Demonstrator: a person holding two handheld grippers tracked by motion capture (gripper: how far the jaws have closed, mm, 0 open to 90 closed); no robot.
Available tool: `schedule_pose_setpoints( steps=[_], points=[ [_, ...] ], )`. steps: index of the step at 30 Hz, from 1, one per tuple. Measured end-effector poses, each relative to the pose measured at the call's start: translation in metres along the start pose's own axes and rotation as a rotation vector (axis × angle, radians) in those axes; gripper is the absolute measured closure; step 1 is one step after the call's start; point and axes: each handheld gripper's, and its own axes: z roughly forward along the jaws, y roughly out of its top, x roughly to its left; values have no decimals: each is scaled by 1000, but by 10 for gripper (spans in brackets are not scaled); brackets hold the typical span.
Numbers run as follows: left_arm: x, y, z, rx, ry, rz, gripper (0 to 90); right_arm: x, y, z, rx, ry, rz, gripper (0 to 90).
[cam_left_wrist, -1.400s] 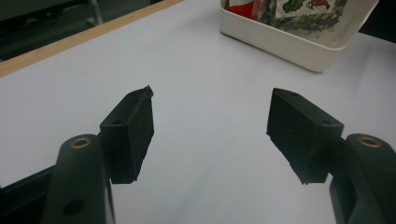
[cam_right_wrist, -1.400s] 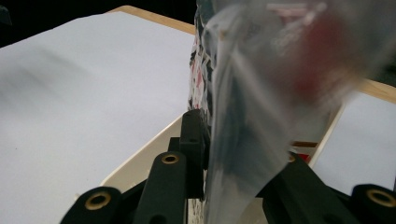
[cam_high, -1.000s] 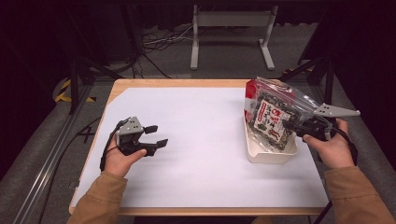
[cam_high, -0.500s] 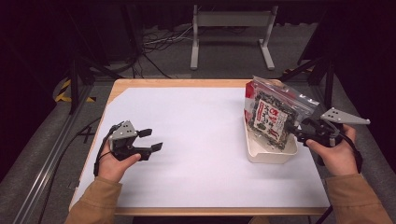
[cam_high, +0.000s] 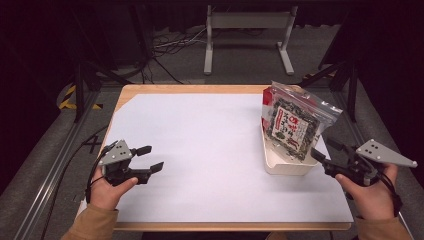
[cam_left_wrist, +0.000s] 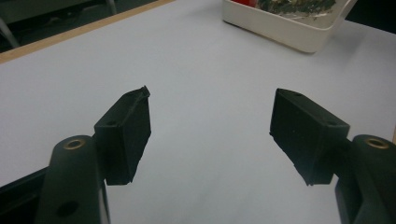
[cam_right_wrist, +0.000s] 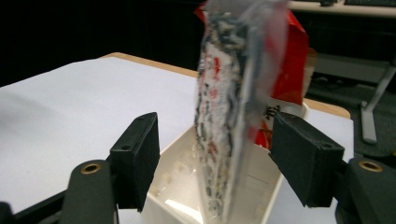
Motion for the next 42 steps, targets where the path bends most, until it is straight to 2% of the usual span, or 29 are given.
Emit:
schedule_pose_setpoints(
  steps=[3, 8, 11, 14, 15, 18, 23, 28, 34, 37, 38, 42],
  points=[
    [-2, -4, -5, -1, 6, 0, 293, 9, -5, -2, -15, 26, -13, 343],
    [-6, -12, -11, -5, 7, -8, 290, 24, -15, 1, -6, 109, -22, 358],
    [-8, -17, -13, -12, 2, -20, 287, 31, -19, 6, -15, 142, -28, 357],
    [-9, -20, -15, -15, 4, -14, 286, 34, -22, 12, -12, 158, -38, 354],
    [-11, -23, -15, -14, 3, -18, 285, 36, -26, 18, -8, 179, -36, 351],
    [-12, -26, -15, -19, 8, -12, 286, 39, -30, 24, -13, 203, -33, 352],
    [-14, -27, -14, -27, -7, -9, 282, 51, -45, 45, 1, 274, -16, 355],
    [-16, -31, -12, -35, -24, -5, 278, 56, -55, 58, 27, 305, -27, 355],
    [-18, -34, -9, -32, -35, 12, 274, 57, -59, 60, -2, 312, -44, 345],
    [-18, -35, -8, -29, -36, 12, 272, 59, -60, 59, -13, 328, -62, 359],
    [-17, -35, -8, -28, -36, 8, 272, 62, -60, 59, -23, 347, -68, 360],
    [-16, -36, -7, -24, -38, 3, 271, 67, -64, 63, 6, 363, -72, 361]
  ],
)
